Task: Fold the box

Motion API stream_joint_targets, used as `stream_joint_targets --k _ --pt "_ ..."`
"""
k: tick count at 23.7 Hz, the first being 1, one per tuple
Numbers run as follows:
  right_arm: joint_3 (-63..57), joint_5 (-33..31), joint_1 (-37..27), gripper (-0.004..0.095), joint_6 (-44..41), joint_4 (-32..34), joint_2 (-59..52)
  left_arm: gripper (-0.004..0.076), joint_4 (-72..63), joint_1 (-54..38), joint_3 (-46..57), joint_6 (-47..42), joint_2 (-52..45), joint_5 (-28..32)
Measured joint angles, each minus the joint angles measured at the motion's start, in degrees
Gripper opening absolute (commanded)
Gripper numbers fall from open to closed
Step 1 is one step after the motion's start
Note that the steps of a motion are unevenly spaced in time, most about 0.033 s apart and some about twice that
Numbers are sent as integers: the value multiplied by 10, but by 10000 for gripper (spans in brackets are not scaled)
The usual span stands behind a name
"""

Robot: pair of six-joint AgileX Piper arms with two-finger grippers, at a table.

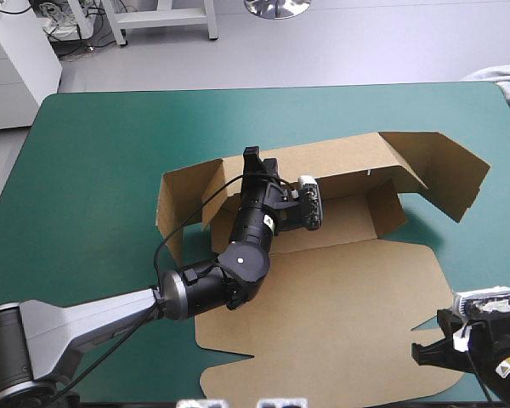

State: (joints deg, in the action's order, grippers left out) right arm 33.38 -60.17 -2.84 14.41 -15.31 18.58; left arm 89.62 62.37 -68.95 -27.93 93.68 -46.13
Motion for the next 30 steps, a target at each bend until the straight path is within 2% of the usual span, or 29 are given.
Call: stream_joint_targets --k 7,10,17,21,30 --pt "98 68 0 -19 -27 -2 110 -10 1 0 0 -1 0 1" --pt "176 102 0 -19 -30 -10 207 -10 1 0 0 -1 0 1" --pt "352 104 0 -19 -26 -46 381 -10 1 0 0 9 0 3" --pt "520 50 1 -19 -23 -61 543 -10 0 0 0 27 0 10" --pt "728 -55 1 -19 -23 -60 780 -10 -6 0 0 29 22 13"
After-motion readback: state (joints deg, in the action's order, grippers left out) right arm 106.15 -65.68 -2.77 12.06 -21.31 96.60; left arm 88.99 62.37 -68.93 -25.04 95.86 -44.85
